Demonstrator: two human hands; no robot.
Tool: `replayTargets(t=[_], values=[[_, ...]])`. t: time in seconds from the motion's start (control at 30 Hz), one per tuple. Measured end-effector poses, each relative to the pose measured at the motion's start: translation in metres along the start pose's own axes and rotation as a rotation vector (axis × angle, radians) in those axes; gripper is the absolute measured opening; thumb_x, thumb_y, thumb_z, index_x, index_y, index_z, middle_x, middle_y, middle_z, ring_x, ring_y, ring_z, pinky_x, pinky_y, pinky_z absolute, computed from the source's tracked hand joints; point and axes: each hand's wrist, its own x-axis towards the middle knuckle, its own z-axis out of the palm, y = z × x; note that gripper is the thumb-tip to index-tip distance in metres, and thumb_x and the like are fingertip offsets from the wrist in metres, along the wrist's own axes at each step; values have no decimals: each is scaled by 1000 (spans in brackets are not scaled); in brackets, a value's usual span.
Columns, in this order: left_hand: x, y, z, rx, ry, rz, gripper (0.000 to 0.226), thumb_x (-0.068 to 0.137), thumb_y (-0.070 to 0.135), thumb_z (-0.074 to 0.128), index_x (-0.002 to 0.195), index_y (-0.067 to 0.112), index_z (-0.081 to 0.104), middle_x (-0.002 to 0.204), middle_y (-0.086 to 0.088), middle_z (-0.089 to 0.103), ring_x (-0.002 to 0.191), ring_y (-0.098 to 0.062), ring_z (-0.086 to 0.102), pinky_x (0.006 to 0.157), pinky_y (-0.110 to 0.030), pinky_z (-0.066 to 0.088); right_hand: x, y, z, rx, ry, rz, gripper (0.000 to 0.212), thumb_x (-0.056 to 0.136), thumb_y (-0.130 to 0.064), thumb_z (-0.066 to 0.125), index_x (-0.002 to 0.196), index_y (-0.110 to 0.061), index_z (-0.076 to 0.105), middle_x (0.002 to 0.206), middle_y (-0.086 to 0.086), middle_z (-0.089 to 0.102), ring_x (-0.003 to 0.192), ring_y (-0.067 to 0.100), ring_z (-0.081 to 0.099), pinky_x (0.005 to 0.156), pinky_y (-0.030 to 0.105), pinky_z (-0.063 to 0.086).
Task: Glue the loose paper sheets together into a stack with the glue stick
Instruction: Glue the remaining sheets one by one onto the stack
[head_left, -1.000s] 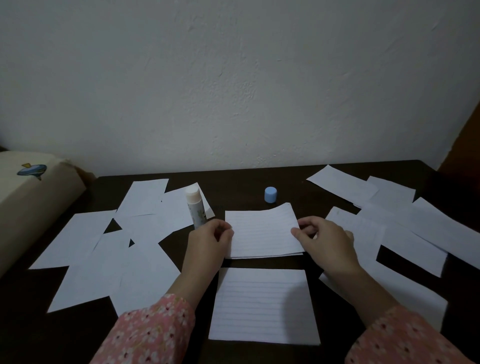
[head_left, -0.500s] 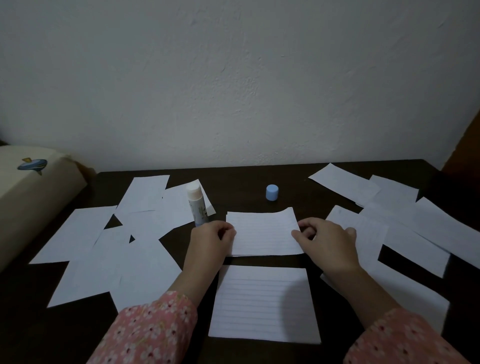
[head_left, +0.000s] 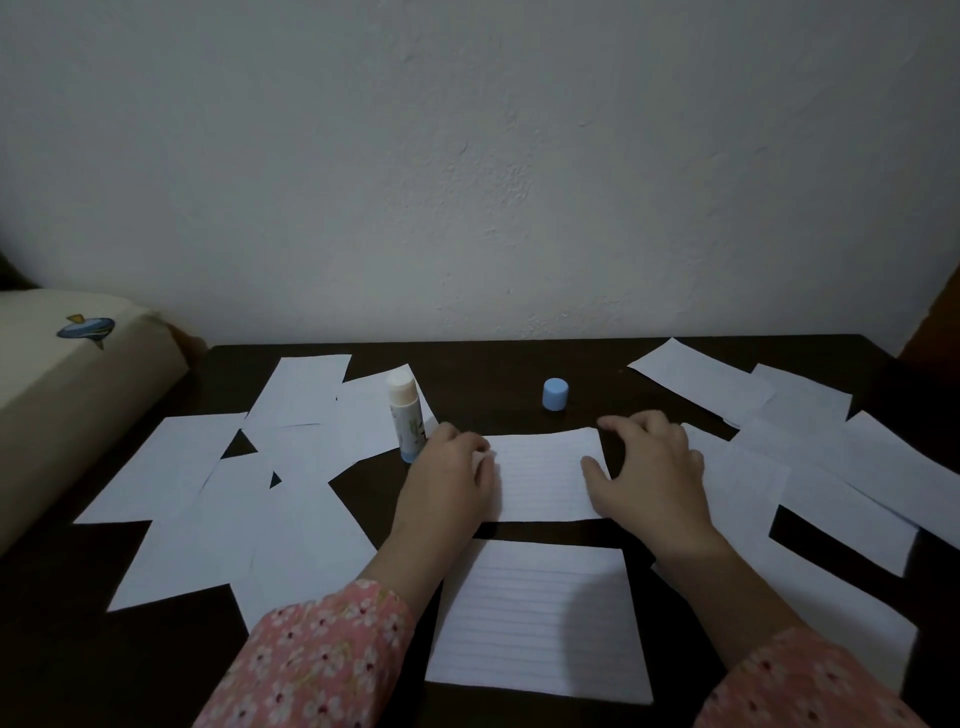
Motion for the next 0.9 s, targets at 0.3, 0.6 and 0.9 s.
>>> replayTargets(t=[0.3,0.6,0.9], values=[[10,8,18,267,-402,249,50,104,35,25,152,24,19,160,6,14,146,-14,12,116,-41,14,2,-23,25,-62,-364,-367,51,104,-37,31,152,-29,19,160,-11,15,148,12,5,121,41,10],[11,6,18,293,-463,169,50,104,39,21,152,29,14,160,12,9,147,-9,6,116,-49,5,2,-21,31,-146,-397,-337,51,105,-37,21,154,-32,6,162,-12,2,148,10,-3,119,41,2],[7,12,21,348,-434,9,58,102,46,21,153,20,12,161,3,9,148,-14,7,116,-51,3,-1,-21,35,-194,-385,-219,55,103,-44,22,152,-40,-1,161,-10,-9,148,15,-11,116,55,-4]])
